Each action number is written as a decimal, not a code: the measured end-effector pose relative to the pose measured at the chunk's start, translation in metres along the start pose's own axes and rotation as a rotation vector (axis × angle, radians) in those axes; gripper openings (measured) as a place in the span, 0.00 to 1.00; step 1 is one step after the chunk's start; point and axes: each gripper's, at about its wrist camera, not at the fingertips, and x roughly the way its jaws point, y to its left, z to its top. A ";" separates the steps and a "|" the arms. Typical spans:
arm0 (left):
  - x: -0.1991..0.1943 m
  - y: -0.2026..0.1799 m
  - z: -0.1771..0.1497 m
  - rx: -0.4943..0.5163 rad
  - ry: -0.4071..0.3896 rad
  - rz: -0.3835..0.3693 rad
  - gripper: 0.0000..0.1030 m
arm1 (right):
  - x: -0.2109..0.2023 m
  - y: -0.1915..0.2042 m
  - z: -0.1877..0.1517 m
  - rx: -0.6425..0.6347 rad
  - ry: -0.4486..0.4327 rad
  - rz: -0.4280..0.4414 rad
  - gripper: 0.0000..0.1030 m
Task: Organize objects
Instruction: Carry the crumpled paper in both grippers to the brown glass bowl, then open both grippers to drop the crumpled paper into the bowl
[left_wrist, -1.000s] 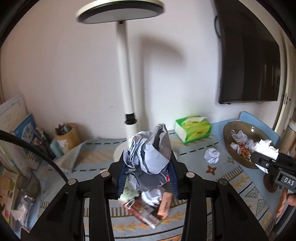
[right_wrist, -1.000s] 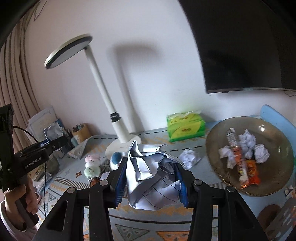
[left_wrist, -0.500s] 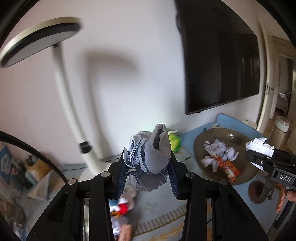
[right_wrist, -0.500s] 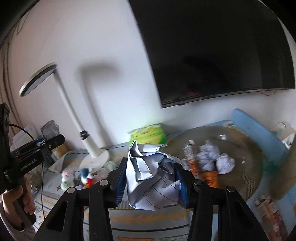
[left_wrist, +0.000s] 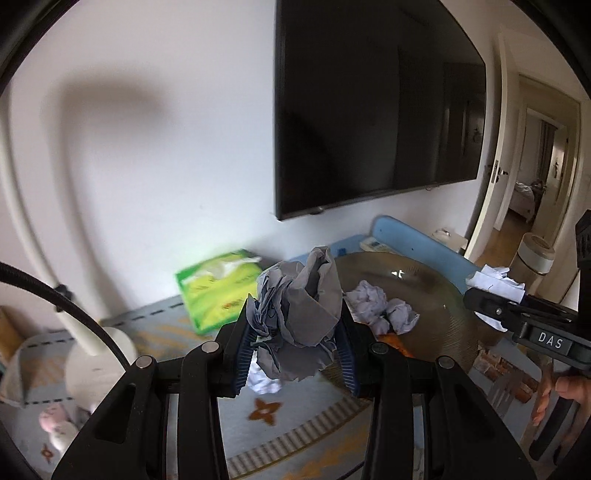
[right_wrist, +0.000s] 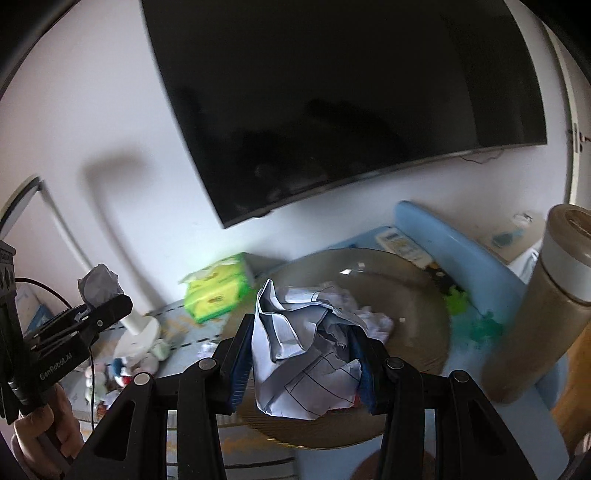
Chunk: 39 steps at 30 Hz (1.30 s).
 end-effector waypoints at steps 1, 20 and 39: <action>0.007 -0.003 -0.001 -0.005 0.009 -0.008 0.36 | 0.001 -0.006 0.001 0.008 0.005 -0.008 0.45; 0.095 -0.042 -0.014 -0.033 0.109 -0.162 0.36 | 0.039 -0.042 0.002 0.032 0.103 -0.036 0.45; 0.104 -0.039 -0.021 -0.069 0.170 -0.215 1.00 | 0.036 -0.035 0.007 0.094 0.098 -0.018 1.00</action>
